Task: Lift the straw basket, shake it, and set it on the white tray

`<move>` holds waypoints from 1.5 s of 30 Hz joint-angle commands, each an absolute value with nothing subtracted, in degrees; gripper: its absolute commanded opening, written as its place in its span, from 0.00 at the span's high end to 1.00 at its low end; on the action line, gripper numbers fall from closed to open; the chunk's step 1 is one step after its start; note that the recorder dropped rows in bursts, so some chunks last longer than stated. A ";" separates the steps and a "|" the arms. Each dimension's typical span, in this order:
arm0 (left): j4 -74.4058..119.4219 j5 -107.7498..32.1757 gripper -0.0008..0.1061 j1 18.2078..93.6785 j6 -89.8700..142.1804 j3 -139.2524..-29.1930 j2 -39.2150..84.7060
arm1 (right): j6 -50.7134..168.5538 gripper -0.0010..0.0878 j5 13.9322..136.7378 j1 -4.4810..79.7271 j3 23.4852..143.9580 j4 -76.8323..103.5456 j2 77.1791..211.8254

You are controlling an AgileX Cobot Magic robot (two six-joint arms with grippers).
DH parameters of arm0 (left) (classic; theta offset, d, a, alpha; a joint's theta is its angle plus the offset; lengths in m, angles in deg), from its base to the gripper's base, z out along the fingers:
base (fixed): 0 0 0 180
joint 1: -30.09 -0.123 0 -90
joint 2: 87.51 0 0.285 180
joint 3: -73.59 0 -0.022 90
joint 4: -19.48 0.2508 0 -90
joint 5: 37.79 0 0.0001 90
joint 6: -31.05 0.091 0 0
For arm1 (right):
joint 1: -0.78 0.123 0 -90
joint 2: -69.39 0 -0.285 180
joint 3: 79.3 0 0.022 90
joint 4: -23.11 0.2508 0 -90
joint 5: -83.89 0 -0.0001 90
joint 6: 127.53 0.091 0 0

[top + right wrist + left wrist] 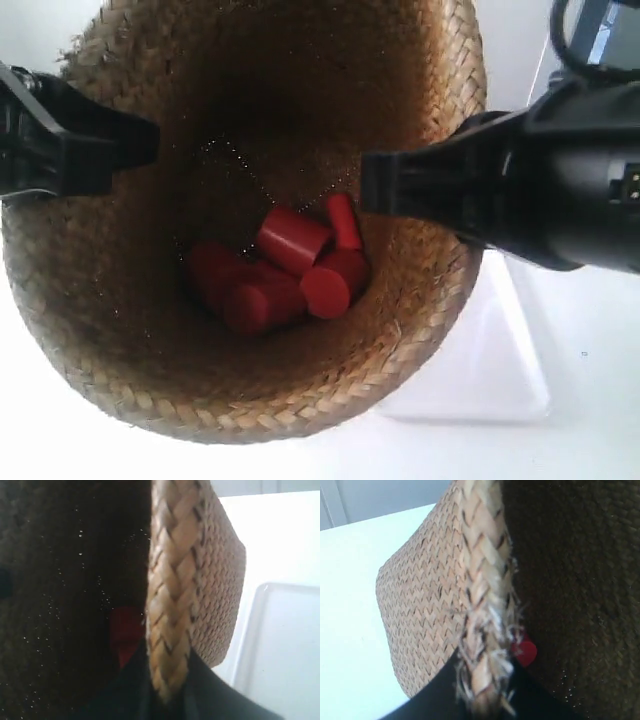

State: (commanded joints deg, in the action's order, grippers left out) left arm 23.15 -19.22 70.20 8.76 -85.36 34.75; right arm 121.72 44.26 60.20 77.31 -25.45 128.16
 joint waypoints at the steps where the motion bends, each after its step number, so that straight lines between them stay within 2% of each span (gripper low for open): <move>1: 22.75 -18.78 0.99 70.20 8.55 -85.36 34.75 | 121.72 0.99 42.29 60.20 77.31 -25.24 128.05; 5: 20.79 -17.63 0.99 70.20 2.99 -86.50 32.39 | 121.72 0.99 40.08 60.20 77.41 -21.30 128.16; 10: 20.60 -16.71 0.99 70.20 2.53 -92.99 24.81 | 120.83 0.99 27.27 60.09 82.14 -20.41 128.16; 19: 19.48 -16.59 0.99 70.20 2.65 -102.48 14.59 | 113.52 0.99 18.19 60.09 88.88 -23.79 128.16; 23: 18.00 -16.47 0.99 70.20 3.06 -106.14 11.47 | 112.50 0.99 17.85 60.09 90.85 -27.82 128.16; 32: 18.06 -16.01 0.99 76.55 7.56 -111.91 6.84 | 109.34 0.99 17.65 60.09 96.32 -26.67 131.24; 37: 18.35 -14.55 0.99 75.95 4.41 -113.18 4.71 | 107.80 0.99 17.51 59.85 97.32 -28.63 133.03; 45: 23.93 -9.36 0.99 75.94 3.42 -117.35 1.26 | 102.12 0.99 16.53 51.82 97.54 -20.11 135.00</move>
